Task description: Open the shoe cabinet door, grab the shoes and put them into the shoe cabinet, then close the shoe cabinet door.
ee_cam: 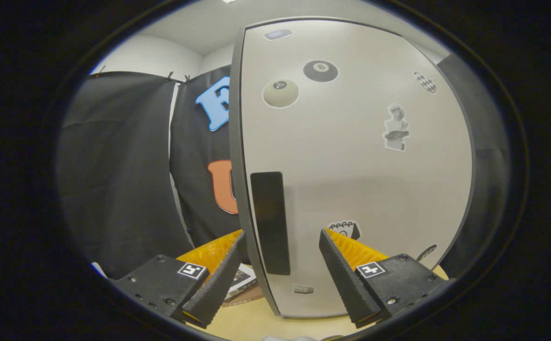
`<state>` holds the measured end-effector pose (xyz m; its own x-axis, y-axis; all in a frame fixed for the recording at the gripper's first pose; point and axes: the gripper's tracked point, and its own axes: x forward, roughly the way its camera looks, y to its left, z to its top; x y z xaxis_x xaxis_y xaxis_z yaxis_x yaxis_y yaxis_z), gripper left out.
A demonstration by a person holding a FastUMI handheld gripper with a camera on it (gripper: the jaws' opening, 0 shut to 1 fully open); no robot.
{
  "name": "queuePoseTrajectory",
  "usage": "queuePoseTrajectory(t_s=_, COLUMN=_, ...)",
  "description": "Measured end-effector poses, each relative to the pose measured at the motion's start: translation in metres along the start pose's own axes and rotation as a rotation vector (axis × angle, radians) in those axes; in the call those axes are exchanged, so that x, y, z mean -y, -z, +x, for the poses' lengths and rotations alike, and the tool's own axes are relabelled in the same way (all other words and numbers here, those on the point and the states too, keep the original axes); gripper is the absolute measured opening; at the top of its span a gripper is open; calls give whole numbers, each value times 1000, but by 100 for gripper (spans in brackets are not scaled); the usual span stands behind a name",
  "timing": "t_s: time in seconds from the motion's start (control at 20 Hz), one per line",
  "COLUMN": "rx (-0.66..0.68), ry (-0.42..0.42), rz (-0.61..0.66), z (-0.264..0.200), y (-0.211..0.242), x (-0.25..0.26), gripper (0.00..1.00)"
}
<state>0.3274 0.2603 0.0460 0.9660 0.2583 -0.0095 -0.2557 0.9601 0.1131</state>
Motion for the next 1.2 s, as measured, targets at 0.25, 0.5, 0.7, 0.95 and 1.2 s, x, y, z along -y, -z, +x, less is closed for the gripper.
queuePoseTrajectory(t_s=0.25, rx=-7, ry=50, rz=-16, z=16, y=6, x=-1, gripper=79)
queuePoseTrajectory(t_s=0.5, rx=-46, ry=96, rz=0, z=22, y=17, x=-4, gripper=41)
queuePoseTrajectory(t_s=0.7, rx=-59, ry=75, rz=2, z=18, y=16, x=-3, gripper=35)
queuePoseTrajectory(t_s=0.95, rx=-70, ry=-2, rz=-22, z=8, y=19, x=-3, gripper=30)
queuePoseTrajectory(t_s=1.2, rx=-73, ry=-62, rz=-52, z=-24, y=19, x=-4, gripper=28)
